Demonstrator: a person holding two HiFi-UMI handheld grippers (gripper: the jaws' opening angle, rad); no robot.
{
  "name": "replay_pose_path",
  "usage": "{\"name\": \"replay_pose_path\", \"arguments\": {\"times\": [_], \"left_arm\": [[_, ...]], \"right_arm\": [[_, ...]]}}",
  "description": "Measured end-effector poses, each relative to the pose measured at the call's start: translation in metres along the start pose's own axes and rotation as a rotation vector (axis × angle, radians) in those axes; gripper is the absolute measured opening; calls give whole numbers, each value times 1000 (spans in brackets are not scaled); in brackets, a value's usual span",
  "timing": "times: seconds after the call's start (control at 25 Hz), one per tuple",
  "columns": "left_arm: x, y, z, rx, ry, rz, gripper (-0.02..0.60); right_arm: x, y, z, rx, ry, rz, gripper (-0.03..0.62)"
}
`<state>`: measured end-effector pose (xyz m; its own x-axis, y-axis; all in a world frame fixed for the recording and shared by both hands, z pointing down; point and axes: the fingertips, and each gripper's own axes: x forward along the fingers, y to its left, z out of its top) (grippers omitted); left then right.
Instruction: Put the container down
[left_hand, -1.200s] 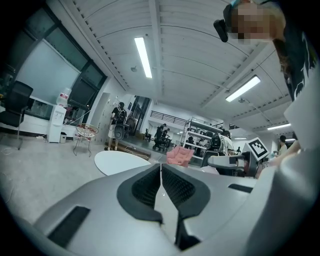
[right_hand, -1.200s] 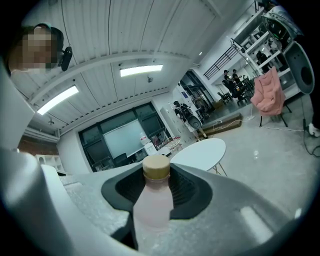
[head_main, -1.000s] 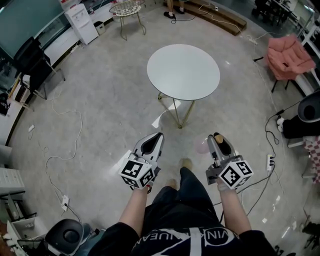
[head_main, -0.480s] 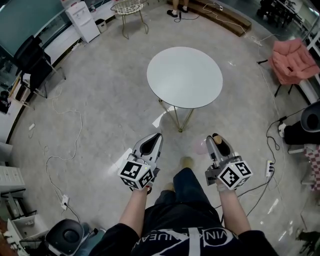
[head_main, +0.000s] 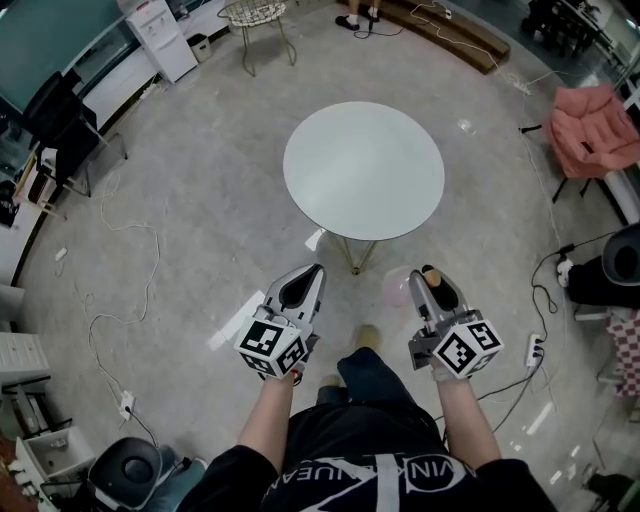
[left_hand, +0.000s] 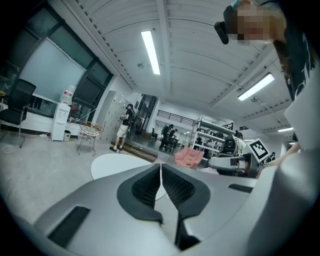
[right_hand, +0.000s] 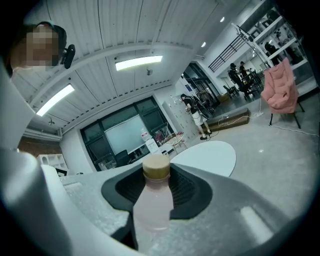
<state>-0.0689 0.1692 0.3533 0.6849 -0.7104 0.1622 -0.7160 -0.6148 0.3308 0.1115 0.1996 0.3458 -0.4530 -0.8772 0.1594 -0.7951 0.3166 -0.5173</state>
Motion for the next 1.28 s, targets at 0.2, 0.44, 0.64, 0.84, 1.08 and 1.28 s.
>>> {"name": "replay_pose_path", "arguments": {"times": [0.2,0.44,0.64,0.84,1.08,1.28], "left_arm": [[28,0,3,1,9,5,15],[54,1,11,6,9,29,15],[66,10,15,8,9,61,15],[75,12,14,-6,-9,105,15],[80,12,-2,-22,34,106,15],[86,28,-10,-36,58,106,15]], "right_arm": [[17,-21,11,2,19,16,137],[34,-43,24,6,36,39,137],[47,-55,29,12,54,57,137],[52,-70,33,15,68,82,137],[60,-84,26,43,89,70,137],[74,-89,15,53,114,63,137]]}}
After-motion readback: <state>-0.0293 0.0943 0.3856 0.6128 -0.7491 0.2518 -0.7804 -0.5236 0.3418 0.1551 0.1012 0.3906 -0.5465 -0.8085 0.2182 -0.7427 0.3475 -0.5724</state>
